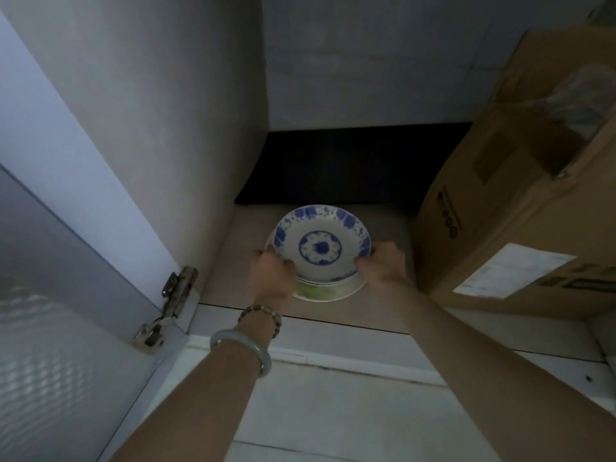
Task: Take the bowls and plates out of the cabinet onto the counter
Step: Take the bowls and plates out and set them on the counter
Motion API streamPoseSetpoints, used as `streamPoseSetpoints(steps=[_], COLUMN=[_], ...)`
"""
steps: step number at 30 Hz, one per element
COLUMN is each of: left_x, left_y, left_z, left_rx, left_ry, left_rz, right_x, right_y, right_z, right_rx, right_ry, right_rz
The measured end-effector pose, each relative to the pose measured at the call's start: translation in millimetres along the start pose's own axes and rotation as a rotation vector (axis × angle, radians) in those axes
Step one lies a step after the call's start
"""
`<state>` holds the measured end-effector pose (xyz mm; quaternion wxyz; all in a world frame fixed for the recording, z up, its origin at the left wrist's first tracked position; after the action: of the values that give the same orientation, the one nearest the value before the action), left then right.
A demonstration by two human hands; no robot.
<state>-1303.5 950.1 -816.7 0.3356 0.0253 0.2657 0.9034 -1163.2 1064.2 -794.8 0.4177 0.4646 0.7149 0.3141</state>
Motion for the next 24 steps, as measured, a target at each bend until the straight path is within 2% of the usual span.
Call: streamPoseSetpoints(steps=[4,13,18,24], left_x=[-12.2,-62.4,-112.8,-188.2], left_y=[2.6,43.0,60.7,85.4], left_z=[-2.3,-2.3,8.3,25.3], left_rx=[-0.050,-0.184,-0.444,-0.549], left_ry=[-0.032,-0.218,-0.100,-0.115], left_rz=[0.067,0.152,0.084,0.024], right_x=[-7.6,-54.9,-98.3,-169.1], right_y=[6.8,15.8,30.4,60.7], right_z=[-1.3,5.1,23.2,57.9], right_rx=[0.015,0.255,0.668,0.724], right_ry=[0.023,-0.009,-0.140,-0.079], right_rz=[0.009,0.016,-0.078,-0.116])
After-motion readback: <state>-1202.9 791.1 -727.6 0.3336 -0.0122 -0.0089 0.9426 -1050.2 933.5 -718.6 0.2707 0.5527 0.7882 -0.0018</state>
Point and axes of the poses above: each hand's wrist, its own x-axis towards the middle knuckle, its own y-axis out of the back of the hand, z = x × y, the point moved 1 cm from there along x, towards the middle knuckle, and after that the axes turned 14 degrees about -x, right-handed, at the moved point
